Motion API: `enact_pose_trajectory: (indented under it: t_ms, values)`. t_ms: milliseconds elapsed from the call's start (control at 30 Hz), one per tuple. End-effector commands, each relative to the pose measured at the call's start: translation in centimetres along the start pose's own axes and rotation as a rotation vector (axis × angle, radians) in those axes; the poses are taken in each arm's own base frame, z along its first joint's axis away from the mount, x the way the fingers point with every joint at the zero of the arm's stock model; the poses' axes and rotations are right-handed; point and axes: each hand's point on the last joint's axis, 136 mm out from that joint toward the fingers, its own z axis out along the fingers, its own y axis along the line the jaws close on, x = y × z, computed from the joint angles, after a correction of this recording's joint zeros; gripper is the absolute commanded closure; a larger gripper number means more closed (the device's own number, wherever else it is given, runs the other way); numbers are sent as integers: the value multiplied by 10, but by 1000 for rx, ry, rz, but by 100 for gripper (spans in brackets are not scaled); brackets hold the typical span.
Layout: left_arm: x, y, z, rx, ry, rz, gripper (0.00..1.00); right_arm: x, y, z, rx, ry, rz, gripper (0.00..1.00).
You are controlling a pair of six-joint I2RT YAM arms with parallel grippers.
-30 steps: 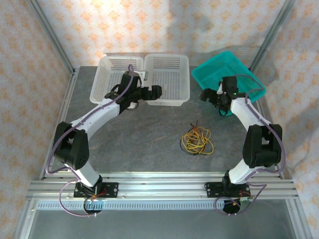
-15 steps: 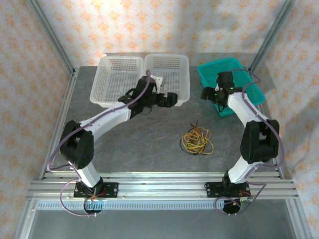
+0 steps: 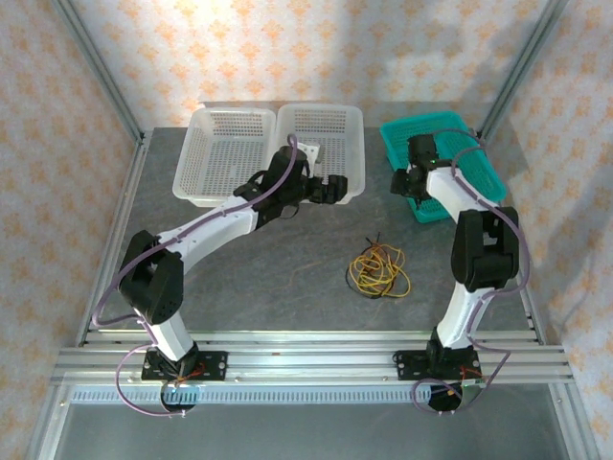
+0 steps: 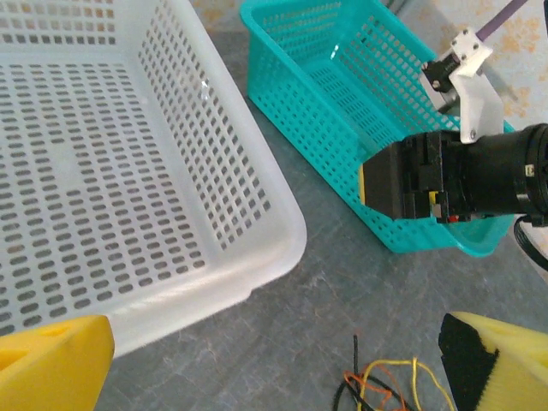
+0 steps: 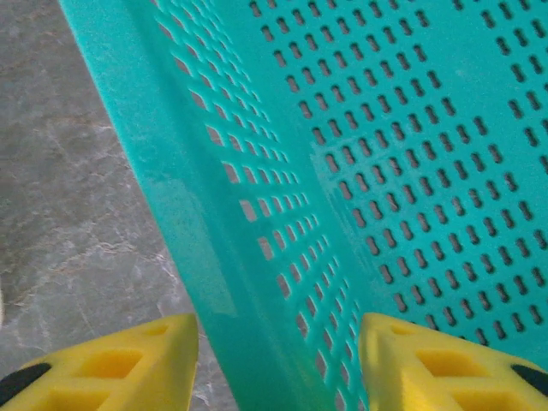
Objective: Untangle the cables
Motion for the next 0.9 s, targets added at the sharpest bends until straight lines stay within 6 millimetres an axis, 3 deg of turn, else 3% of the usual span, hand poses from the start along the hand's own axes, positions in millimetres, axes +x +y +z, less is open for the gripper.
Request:
enact_pose_trajectory:
  t_ms: [0,300,433,867]
  values:
    - [-13,7,-2,-71,-26,19,1,-24,18,-3,-76,-54,-6,50]
    - [-19,18,-9,-92,-39,-6,1,-45,47,9,-184,-63,5,64]
    - [-20,22,-13,-100,-43,-18,1,-59,55,17,-208,-72,17,76]
    - [-25,46,-25,-137,-66,-58,1,-94,95,30,-290,-85,-23,79]
